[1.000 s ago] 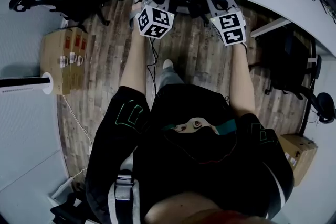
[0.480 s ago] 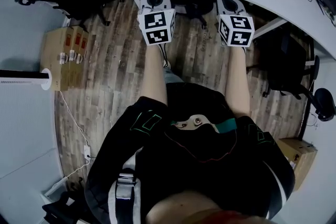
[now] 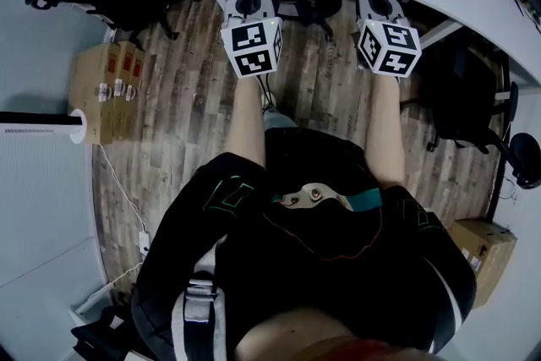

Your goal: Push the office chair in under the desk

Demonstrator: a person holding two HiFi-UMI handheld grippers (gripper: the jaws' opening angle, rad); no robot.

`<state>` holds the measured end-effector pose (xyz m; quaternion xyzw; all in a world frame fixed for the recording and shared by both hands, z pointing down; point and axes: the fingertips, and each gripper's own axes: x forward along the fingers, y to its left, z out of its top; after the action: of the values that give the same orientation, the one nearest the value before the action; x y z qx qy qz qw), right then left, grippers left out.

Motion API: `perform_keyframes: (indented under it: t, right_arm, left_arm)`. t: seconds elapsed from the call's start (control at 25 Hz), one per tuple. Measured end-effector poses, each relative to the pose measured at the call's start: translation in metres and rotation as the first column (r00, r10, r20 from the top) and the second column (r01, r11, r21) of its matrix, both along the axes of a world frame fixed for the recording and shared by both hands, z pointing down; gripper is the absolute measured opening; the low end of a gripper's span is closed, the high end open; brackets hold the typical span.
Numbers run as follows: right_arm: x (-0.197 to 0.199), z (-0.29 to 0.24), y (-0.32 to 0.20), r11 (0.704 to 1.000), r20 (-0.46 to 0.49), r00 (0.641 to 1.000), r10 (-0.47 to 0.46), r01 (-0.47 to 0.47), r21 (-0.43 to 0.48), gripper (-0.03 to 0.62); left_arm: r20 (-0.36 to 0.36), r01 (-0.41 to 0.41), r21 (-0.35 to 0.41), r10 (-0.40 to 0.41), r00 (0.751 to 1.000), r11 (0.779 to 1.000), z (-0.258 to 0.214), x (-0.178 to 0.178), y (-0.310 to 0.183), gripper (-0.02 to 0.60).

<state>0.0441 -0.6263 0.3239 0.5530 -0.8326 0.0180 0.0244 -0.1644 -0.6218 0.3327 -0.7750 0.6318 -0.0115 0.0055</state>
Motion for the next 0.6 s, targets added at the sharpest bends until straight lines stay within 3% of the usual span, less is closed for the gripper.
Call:
perform_keyframes:
  t: [0.6]
  right_arm:
    - [0.011, -0.004, 0.001, 0.999, 0.011, 1.000, 0.018, -0.018, 0.028, 0.005]
  left_arm:
    - [0.010, -0.016, 0.005, 0.016, 1.000, 1.000, 0.001, 0.015, -0.001, 0.008]
